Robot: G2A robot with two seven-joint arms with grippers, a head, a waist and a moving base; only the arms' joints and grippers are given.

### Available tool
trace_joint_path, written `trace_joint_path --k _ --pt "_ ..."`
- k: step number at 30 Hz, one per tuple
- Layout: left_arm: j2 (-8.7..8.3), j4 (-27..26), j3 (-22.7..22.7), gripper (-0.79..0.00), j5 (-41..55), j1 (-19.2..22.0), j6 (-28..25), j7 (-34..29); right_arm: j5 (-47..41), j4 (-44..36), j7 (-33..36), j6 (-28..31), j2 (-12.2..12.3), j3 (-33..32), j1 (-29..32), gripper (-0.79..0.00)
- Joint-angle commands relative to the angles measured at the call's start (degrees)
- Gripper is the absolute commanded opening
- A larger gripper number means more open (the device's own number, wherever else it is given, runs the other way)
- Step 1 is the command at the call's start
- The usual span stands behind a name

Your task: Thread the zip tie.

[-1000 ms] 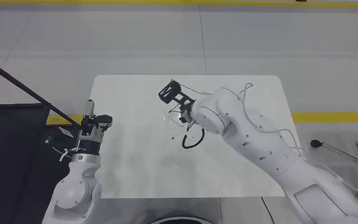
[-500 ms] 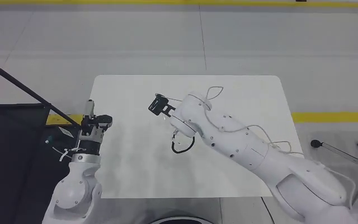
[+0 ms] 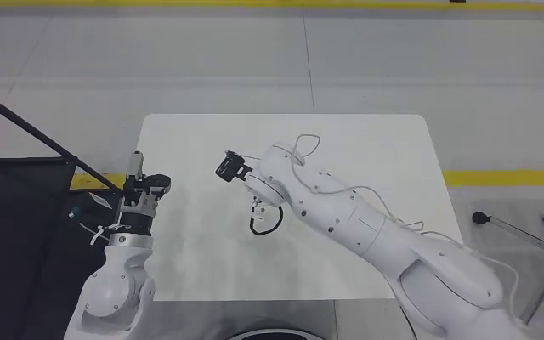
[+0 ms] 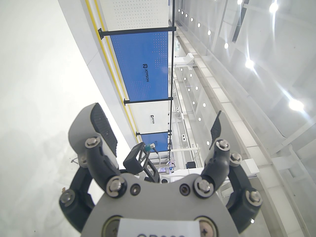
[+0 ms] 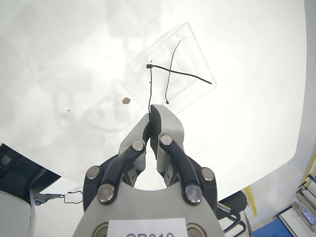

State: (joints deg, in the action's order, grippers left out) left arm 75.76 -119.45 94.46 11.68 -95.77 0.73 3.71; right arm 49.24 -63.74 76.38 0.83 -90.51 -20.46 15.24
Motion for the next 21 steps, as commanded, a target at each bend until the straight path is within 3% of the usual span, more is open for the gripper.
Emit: trace_joint_path --k 1,2,7,14,16,19,21 --pt "0.00 0.00 0.00 0.000 0.00 0.00 0.00 0.00 -0.03 0.86 0.03 0.28 -0.51 -0.02 -0.15 -0.705" --pt "0.00 0.00 0.00 0.000 0.00 0.00 0.00 0.00 -0.01 1.22 0.04 0.39 -0.74 -0.08 -0.21 -0.643" --pt "0.00 0.00 0.00 0.000 0.00 0.00 0.00 0.00 0.33 2.54 0.35 0.91 -1.61 -0.57 -0.49 -0.514" --pt "0.00 0.00 0.00 0.000 0.00 0.00 0.00 0.00 1.24 2.99 1.40 1.42 -2.11 -1.66 -0.26 -0.388" --pt "0.00 0.00 0.00 0.000 0.00 0.00 0.00 0.00 0.61 2.60 1.47 2.26 -2.06 -2.51 -0.07 -0.308" --pt "0.00 0.00 0.00 0.000 0.00 0.00 0.00 0.00 0.93 1.54 2.01 2.49 -1.75 -3.71 0.19 -0.283" --pt "0.00 0.00 0.00 0.000 0.00 0.00 0.00 0.00 1.26 0.52 2.61 2.74 -1.37 -4.69 0.45 -0.191"
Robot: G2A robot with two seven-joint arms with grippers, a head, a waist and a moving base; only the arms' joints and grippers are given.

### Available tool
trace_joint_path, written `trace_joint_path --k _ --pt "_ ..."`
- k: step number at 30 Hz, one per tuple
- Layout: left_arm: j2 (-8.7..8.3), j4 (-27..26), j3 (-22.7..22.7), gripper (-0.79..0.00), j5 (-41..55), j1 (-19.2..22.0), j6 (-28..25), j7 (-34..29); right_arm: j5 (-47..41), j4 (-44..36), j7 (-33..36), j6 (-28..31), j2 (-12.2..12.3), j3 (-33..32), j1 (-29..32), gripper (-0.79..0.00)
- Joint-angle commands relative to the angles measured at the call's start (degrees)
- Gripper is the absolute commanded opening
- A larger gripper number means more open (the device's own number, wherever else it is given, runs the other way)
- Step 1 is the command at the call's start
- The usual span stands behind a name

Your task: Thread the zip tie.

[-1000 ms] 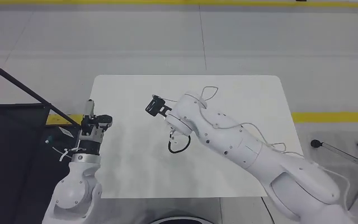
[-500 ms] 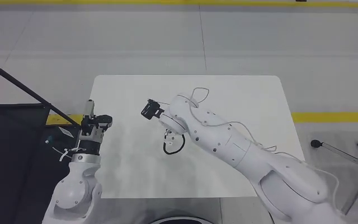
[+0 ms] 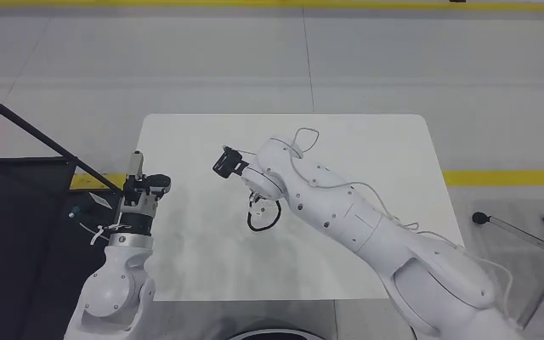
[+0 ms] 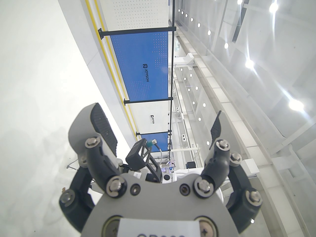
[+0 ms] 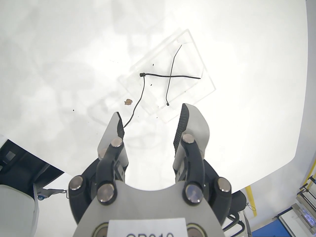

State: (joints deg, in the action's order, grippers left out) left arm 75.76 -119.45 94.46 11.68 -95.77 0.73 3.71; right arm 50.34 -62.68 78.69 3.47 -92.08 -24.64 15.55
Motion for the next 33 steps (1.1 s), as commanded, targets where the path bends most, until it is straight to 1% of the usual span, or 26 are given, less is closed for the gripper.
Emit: trace_joint_path --k 1,2,4,8,12,15,18,21,23,26,29,30,32,33 --pt "0.00 0.00 0.00 0.000 0.00 0.00 0.00 0.00 0.30 -1.20 0.56 0.17 0.42 -1.05 0.36 -0.160" --pt "0.00 0.00 0.00 0.000 0.00 0.00 0.00 0.00 0.61 -1.89 0.96 0.25 0.68 -1.57 0.58 -0.139" --pt "0.00 0.00 0.00 0.000 0.00 0.00 0.00 0.00 1.40 -3.38 1.75 0.22 1.19 -2.50 1.19 -0.123" --pt "0.00 0.00 0.00 0.000 0.00 0.00 0.00 0.00 2.87 -7.63 2.84 -0.23 2.64 -5.68 2.72 -0.009" --pt "0.00 0.00 0.00 0.000 0.00 0.00 0.00 0.00 5.43 -15.42 3.05 -1.05 5.50 -12.18 6.65 0.000" --pt "0.00 0.00 0.00 0.000 0.00 0.00 0.00 0.00 7.35 -25.73 1.80 0.33 8.42 -19.44 13.16 0.000" --pt "0.00 0.00 0.00 0.000 0.00 0.00 0.00 0.00 8.86 -37.68 -0.77 2.99 11.33 -28.58 22.38 0.000" --pt "0.00 0.00 0.00 0.000 0.00 0.00 0.00 0.00 10.15 -48.34 -5.24 5.75 13.59 -37.93 32.52 0.000" --pt "0.00 0.00 0.00 0.000 0.00 0.00 0.00 0.00 10.10 -53.55 -8.90 7.87 14.66 -43.58 38.72 0.000" --pt "0.00 0.00 0.00 0.000 0.00 0.00 0.00 0.00 7.81 -58.00 -15.09 12.59 15.81 -50.96 46.21 0.000" --pt "0.00 0.00 0.00 0.000 0.00 0.00 0.00 0.00 6.59 -58.83 -20.21 15.73 16.60 -56.91 51.41 0.000" --pt "0.00 0.00 0.00 0.000 0.00 0.00 0.00 0.00 6.91 -58.50 -20.78 15.11 16.72 -58.25 52.30 0.000" --pt "0.00 0.00 0.00 -0.001 0.00 0.00 0.00 0.00 6.68 -58.72 -20.71 15.73 16.71 -57.92 52.17 -0.001" --pt "0.00 0.00 0.00 -0.001 0.00 0.00 0.00 0.00 6.84 -58.53 -20.96 15.35 16.75 -58.85 52.54 -0.001"
